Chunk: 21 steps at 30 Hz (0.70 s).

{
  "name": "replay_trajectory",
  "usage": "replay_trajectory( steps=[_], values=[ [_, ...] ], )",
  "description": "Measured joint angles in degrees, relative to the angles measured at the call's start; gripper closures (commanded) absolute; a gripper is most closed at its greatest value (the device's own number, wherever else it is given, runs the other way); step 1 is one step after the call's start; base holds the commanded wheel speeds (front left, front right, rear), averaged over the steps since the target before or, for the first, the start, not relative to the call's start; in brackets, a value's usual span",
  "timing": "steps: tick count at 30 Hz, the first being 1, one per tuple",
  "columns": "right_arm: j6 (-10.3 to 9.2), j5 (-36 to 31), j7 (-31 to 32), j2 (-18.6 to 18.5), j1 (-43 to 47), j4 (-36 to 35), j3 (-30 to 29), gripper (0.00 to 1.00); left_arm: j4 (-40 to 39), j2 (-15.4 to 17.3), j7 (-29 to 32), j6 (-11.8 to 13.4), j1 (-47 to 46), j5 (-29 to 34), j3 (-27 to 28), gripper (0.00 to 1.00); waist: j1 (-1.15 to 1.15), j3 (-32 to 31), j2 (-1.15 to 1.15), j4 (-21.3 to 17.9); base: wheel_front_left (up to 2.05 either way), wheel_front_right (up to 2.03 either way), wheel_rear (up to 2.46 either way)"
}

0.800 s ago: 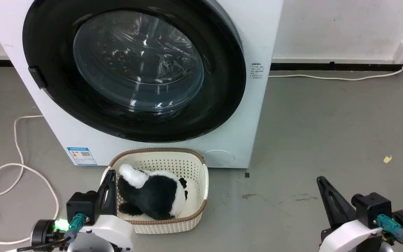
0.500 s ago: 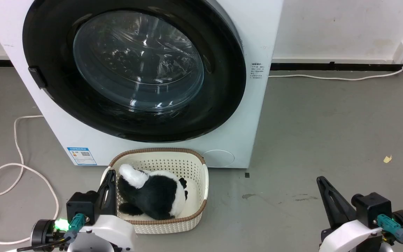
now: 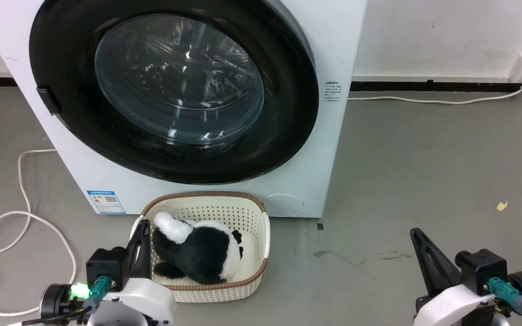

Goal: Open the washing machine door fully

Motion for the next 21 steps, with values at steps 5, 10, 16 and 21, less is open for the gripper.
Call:
replay_trajectory(
  steps=[5, 10, 16, 21],
  values=[
    [0.00, 0.0, 0.0, 0.0, 0.0, 0.0, 0.0, 1.00, 0.0, 0.0, 0.0, 0.0, 0.0, 0.0, 0.0, 1.00, 0.00, 0.0, 0.00, 0.0, 0.00, 0.00, 0.00],
    [0.00, 0.0, 0.0, 0.0, 0.0, 0.0, 0.0, 1.00, 0.0, 0.0, 0.0, 0.0, 0.0, 0.0, 0.0, 1.00, 0.00, 0.0, 0.00, 0.0, 0.00, 0.00, 0.00],
    [0.00, 0.0, 0.0, 0.0, 0.0, 0.0, 0.0, 1.00, 0.0, 0.0, 0.0, 0.0, 0.0, 0.0, 0.0, 1.00, 0.00, 0.0, 0.00, 0.0, 0.00, 0.00, 0.00],
    [0.00, 0.0, 0.0, 0.0, 0.0, 0.0, 0.0, 0.00, 0.0, 0.0, 0.0, 0.0, 0.0, -0.1, 0.0, 0.00, 0.00, 0.0, 0.00, 0.0, 0.00, 0.00, 0.00]
  ],
)
